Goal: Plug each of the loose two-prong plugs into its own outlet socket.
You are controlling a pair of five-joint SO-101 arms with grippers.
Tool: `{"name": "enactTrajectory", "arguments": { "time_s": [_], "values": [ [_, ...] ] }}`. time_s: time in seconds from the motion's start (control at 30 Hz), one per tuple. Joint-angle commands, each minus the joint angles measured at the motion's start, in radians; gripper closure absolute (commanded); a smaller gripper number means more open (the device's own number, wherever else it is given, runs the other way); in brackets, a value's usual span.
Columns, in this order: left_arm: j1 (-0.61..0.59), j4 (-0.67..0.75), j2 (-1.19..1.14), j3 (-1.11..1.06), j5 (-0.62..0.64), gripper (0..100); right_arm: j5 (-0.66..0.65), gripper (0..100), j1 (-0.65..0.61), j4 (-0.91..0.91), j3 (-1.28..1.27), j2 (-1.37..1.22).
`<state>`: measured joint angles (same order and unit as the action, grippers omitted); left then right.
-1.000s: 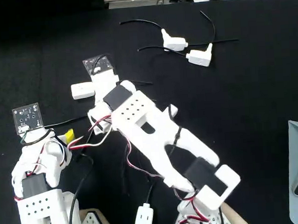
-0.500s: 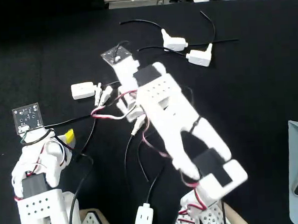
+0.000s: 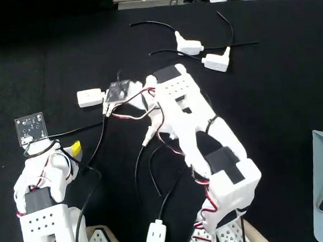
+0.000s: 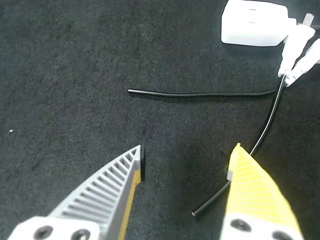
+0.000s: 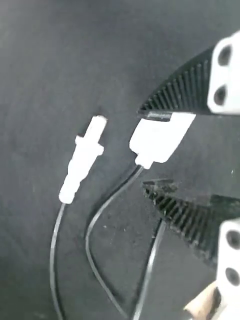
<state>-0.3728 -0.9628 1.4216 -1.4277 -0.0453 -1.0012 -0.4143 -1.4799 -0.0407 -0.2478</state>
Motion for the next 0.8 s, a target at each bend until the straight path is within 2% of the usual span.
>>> {"name": "enactTrajectory", "arguments": {
  "time_s": [0.0,0.3,0.67,0.77],
  "values": [
    [-0.008,0.023,0.008,0.008,0.003,72,-0.086,80.1,-0.051,0.008,0.051,0.010],
    [-0.008,0.023,0.008,0.007,0.002,72,-0.086,80.1,-0.130,0.115,0.056,-0.094],
    [-0.008,0.023,0.008,0.007,0.002,72,-0.092,80.5,-0.118,0.158,0.056,-0.214],
    [-0.008,0.023,0.008,0.007,0.002,72,-0.092,85.9,-0.118,0.153,0.053,-0.214]
  ]
}}
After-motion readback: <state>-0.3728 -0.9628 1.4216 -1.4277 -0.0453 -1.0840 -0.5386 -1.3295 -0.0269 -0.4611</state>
